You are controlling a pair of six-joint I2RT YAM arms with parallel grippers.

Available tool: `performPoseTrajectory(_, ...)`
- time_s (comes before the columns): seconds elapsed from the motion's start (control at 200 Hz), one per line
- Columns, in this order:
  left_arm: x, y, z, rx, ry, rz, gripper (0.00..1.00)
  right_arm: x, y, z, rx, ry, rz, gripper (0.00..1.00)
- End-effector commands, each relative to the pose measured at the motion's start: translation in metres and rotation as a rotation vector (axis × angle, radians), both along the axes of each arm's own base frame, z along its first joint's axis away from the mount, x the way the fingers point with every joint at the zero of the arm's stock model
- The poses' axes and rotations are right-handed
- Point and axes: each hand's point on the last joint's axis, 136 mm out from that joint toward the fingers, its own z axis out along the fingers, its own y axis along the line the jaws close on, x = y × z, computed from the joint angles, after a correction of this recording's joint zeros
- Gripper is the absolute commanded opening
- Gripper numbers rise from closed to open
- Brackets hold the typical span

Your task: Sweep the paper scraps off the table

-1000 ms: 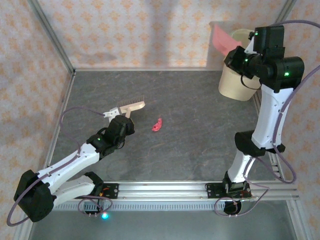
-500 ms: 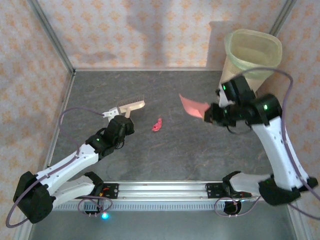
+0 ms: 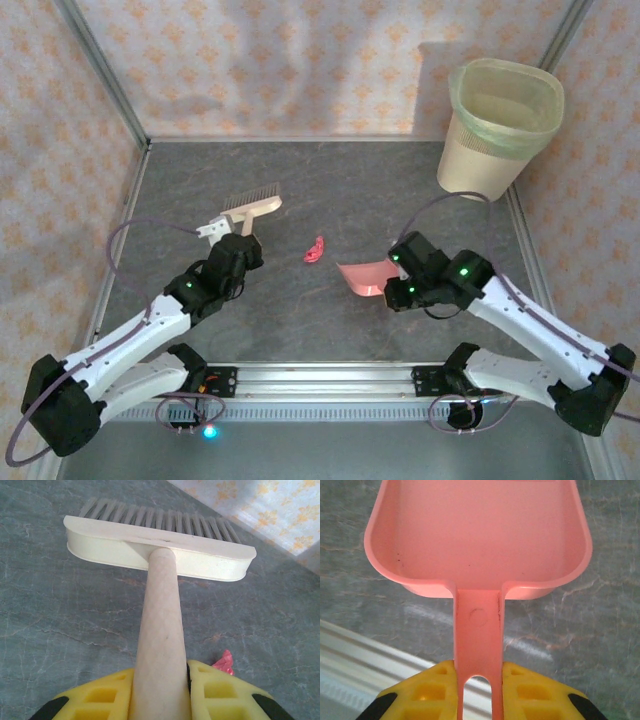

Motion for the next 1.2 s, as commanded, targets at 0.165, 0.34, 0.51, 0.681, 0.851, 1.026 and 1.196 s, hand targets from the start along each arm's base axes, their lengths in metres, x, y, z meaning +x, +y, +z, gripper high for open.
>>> performPoseTrajectory(0.165,0.012,-0.013,0.001,-0.004,0.039,-0.023,0.0,0.013,0.029,-0.023,-0.126,-0.223,0.148,0.0)
performPoseTrajectory(0.34,0.019,-0.022,-0.006,0.015,0.092,-0.061,0.0,0.004,0.043,-0.053,-0.166,-0.212,0.175,0.0)
performPoseTrajectory(0.51,0.023,-0.037,-0.009,0.005,0.177,-0.12,0.0,0.002,0.053,-0.069,-0.109,-0.197,0.152,0.0)
performPoseTrajectory(0.681,0.024,-0.065,-0.008,-0.02,0.296,-0.233,0.0,0.002,0.051,-0.086,-0.121,-0.196,0.153,0.0)
performPoseTrajectory(0.851,0.018,-0.085,-0.023,-0.068,0.406,-0.304,0.0,0.004,0.055,-0.101,-0.143,-0.191,0.163,0.0)
performPoseTrajectory(1.026,0.011,-0.1,-0.033,-0.131,0.471,-0.351,0.0,0.008,0.058,-0.115,-0.194,-0.18,0.174,0.0)
performPoseTrajectory(1.196,0.002,-0.106,-0.03,-0.159,0.501,-0.381,0.0,0.009,0.061,-0.129,-0.212,-0.176,0.193,0.0)
